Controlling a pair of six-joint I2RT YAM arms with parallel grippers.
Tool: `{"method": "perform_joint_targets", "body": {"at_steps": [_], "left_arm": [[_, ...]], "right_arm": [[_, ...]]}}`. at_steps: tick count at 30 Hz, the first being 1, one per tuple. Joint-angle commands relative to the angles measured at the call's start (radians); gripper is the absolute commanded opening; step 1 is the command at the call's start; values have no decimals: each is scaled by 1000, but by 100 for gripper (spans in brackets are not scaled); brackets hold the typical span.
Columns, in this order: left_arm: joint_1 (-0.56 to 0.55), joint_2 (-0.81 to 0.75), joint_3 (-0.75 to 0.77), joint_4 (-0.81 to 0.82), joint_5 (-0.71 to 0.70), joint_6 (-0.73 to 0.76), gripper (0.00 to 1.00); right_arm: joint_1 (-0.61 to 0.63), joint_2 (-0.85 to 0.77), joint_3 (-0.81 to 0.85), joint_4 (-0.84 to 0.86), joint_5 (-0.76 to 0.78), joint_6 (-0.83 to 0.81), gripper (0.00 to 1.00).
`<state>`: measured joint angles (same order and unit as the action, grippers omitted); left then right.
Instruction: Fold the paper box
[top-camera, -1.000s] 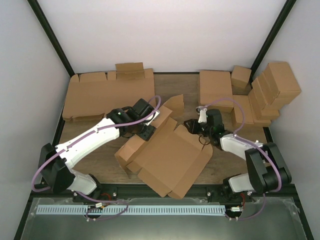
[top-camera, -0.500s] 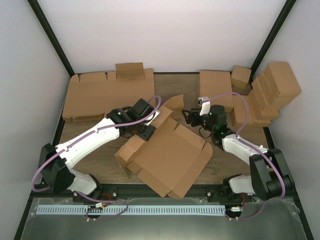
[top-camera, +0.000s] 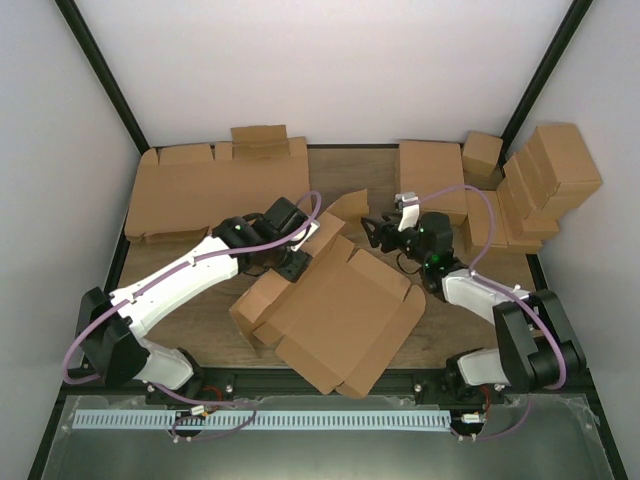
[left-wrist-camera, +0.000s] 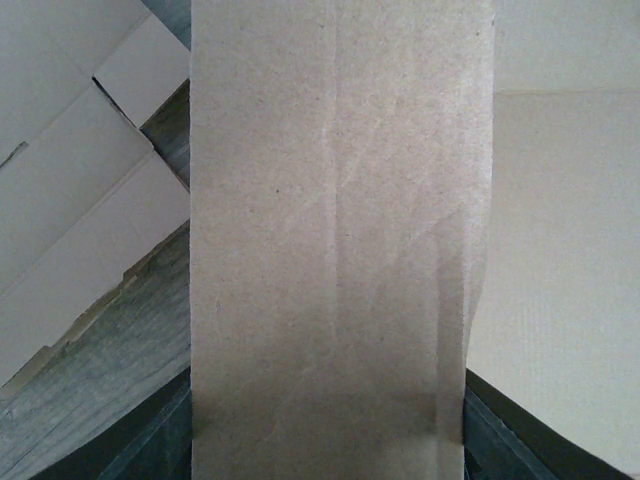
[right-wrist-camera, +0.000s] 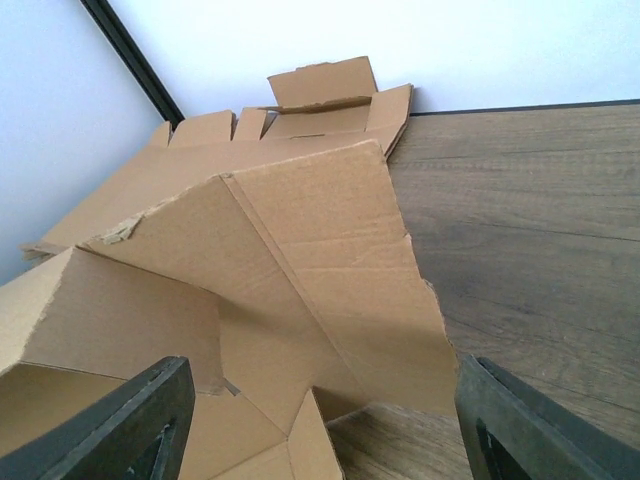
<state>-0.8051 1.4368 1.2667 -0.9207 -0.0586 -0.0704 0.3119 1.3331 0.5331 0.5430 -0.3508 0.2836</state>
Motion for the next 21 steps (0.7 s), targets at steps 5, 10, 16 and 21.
{"method": "perform_joint_targets", "body": {"at_steps": [5,10,16,21], "left_arm": [[-4,-19,-9,-1,19,4,59],[-5,-24,-10,-1,21,-1,59],[-5,-24,-10,-2,26,0,59],[-4,-45,-20,40,96,2,59]], "right_arm": [[-5,66,30,103,-26,-41,76],[-4,63,28,96,-11,-66,77],[-39,71,5,153,-86,-55,86],[-56,128,27,184,-126,-91,79]]}}
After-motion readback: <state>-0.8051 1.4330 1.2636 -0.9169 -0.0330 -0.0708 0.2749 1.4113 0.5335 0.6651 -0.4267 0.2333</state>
